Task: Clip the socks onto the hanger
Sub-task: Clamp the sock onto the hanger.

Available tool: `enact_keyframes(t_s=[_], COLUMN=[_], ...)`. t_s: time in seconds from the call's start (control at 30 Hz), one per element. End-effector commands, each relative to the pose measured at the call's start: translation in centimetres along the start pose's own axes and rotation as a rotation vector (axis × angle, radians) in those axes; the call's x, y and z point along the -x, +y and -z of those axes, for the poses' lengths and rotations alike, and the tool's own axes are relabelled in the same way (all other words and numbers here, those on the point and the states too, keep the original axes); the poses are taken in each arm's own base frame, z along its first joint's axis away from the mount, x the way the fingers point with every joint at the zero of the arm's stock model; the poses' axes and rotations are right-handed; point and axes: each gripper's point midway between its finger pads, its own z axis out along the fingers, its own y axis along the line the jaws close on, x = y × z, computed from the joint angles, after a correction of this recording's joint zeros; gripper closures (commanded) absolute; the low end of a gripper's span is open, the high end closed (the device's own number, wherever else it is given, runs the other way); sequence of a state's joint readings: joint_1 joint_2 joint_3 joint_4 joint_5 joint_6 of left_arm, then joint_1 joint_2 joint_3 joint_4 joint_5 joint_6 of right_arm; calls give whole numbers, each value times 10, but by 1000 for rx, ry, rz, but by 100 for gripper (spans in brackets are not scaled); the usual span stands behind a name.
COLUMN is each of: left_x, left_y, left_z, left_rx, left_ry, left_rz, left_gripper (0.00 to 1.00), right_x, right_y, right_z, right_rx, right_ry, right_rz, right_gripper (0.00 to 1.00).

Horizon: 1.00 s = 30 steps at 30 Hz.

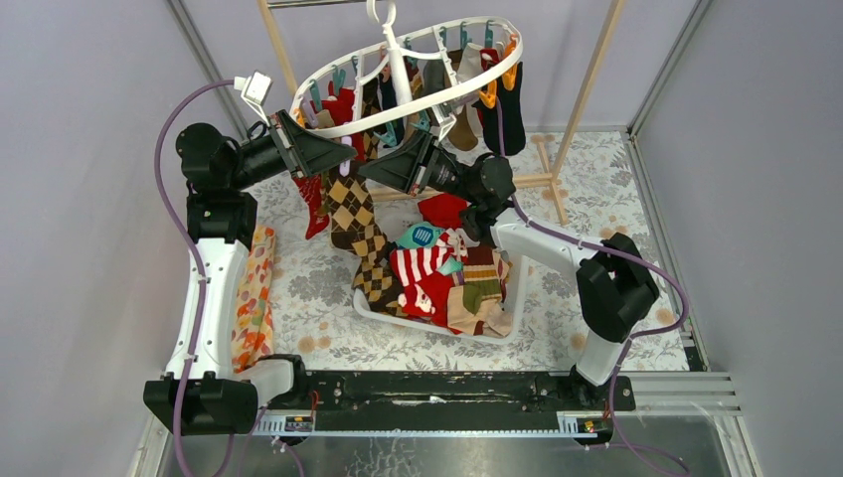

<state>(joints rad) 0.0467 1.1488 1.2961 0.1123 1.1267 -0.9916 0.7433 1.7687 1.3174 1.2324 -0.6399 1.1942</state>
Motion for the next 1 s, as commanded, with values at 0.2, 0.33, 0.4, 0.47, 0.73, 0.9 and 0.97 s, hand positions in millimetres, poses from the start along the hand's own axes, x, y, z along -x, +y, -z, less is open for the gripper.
enact_keyframes(t_s=[0.2, 0.33, 0.4, 0.47, 0.73, 0.9, 0.97], left_x=[-6, -6, -5, -6, -16, -38, -48], left_y=[-20, -20, -21, -21, -8, 15, 26], left_z=[5, 6, 6, 7, 17, 31, 39], left_rx=[-40, -32, -26, -10, 108, 214, 271], left_ry=[42, 39, 38, 36, 95, 209, 258], left_rz=[-75, -89, -96, -107, -123, -99, -109], left_gripper=[42, 19, 11, 3, 1, 1, 1], right_x=[33, 34, 35, 36, 23, 11, 4], right_y=[40, 41, 39, 36, 9, -6, -11], right_z=[-3, -3, -1, 1, 21, 39, 50], right_rx=[47, 41, 26, 6, -140, -260, -314], right_ry=[-87, -98, -102, -103, -112, -76, -58], right_rz=[112, 119, 123, 125, 120, 153, 157], right_gripper=[100, 100, 100, 100, 49, 24, 2])
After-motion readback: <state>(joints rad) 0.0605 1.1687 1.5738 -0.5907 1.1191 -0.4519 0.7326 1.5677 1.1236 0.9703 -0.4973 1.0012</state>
